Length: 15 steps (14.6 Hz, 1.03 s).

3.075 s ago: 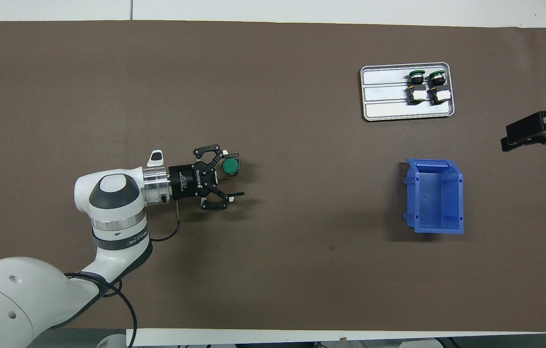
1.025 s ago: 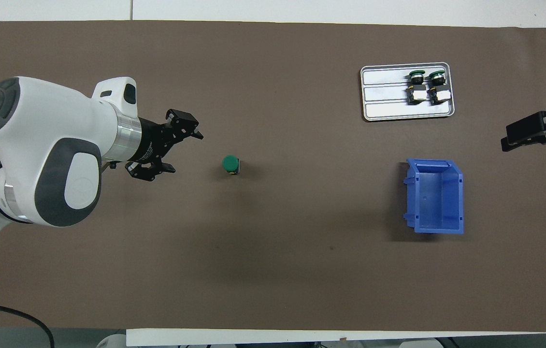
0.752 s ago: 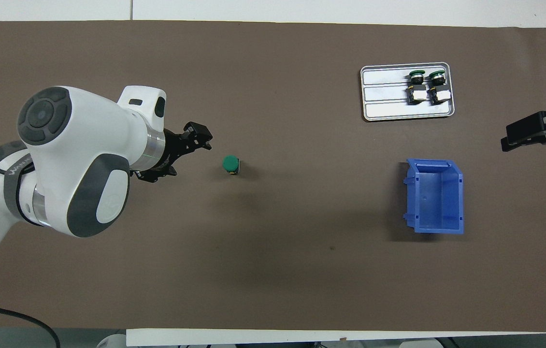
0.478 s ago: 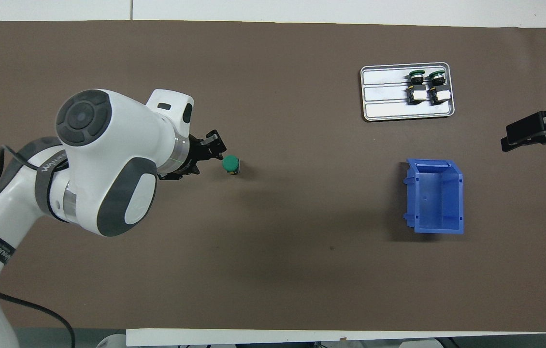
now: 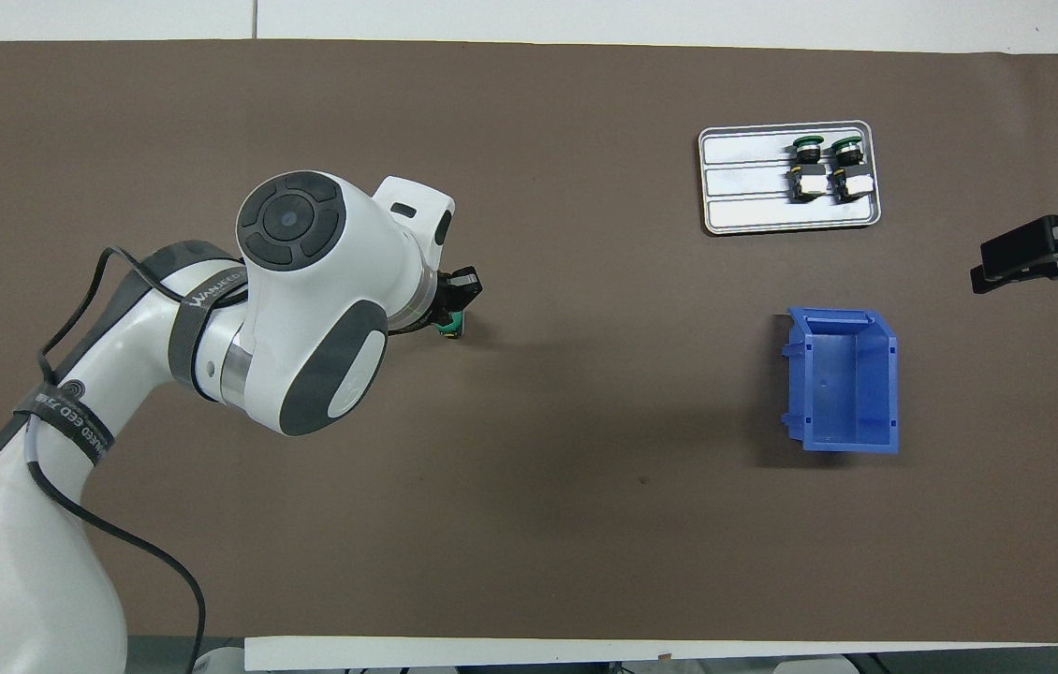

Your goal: Place and press button with both arms

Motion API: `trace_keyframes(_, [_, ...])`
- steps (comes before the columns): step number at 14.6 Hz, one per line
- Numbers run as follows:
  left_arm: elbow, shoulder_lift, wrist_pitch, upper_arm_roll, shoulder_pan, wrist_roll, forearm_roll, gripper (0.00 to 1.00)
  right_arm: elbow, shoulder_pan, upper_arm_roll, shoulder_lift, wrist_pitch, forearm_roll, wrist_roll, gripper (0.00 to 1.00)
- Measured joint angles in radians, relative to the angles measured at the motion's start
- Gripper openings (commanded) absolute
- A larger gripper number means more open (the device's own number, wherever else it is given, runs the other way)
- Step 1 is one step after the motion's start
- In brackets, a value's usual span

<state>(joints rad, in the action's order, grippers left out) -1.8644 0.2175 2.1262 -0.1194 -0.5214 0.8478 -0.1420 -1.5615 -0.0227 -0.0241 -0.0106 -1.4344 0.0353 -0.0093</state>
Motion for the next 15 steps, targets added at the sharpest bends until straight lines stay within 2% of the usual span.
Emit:
trace_keyframes(8, [-0.009, 0.026, 0.045, 0.001, 0.002, -0.006, 0.003, 0.00, 0.000, 0.000, 0.000, 0.000, 0.000, 0.000, 0.000, 1.00])
trace_keyframes(15, [-0.065, 0.027, 0.120, 0.001, 0.002, -0.023, 0.004, 0.00, 0.000, 0.000, 0.000, 0.000, 0.000, 0.000, 0.000, 1.00])
